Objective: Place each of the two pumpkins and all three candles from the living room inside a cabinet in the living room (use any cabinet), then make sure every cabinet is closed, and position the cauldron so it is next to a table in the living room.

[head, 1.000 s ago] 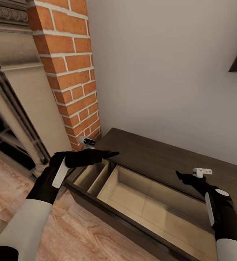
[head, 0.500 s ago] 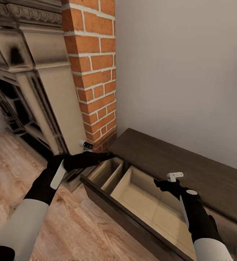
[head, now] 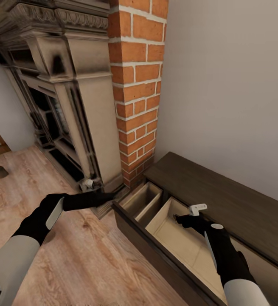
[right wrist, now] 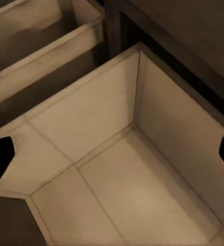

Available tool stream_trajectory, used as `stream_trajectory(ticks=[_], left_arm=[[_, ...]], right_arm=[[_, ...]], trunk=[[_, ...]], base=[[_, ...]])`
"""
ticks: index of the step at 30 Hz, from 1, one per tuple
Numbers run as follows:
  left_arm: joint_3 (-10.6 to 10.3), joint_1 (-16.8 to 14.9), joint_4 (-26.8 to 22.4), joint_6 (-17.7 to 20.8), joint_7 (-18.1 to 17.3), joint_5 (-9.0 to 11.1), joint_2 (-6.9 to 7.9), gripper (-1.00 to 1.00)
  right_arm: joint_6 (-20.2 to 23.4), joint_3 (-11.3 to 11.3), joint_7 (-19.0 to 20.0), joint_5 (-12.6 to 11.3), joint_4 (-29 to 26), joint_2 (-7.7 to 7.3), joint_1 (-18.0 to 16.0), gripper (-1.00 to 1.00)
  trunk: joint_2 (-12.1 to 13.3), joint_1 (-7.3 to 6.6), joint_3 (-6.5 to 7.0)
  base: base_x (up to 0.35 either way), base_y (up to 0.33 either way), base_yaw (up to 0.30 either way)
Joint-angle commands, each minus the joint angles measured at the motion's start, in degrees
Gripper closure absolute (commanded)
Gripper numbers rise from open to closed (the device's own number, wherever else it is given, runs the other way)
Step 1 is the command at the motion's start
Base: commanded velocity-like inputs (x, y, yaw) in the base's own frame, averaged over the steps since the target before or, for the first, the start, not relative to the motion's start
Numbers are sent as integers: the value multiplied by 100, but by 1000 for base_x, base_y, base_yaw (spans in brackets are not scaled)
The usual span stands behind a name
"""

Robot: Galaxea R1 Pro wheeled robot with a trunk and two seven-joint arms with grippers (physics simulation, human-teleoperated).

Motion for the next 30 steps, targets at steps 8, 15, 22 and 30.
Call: stream_trajectory(ticks=[8,15,22,30], left_arm=[[18,0,430,-224,35,-46,58,-100],[13,0,500,-320,35,-44,47,-100],[10,0,498,-322,40,-38,34,-100],[3,0,503,-322,41,-37,24,-100]], right_arm=[[-13,108,-13,-3,442,0,0,-100],[-209,126,-9,-7,616,0,0,-100],[-251,132,-9,-2,705,0,0,-100],[-249,132,-9,2,729,0,0,-100]], trunk=[[0,0,0],[0,0,0],[0,0,0],[0,0,0]], base=[[0,0,289],[0,0,289],[0,0,289],[0,0,289]])
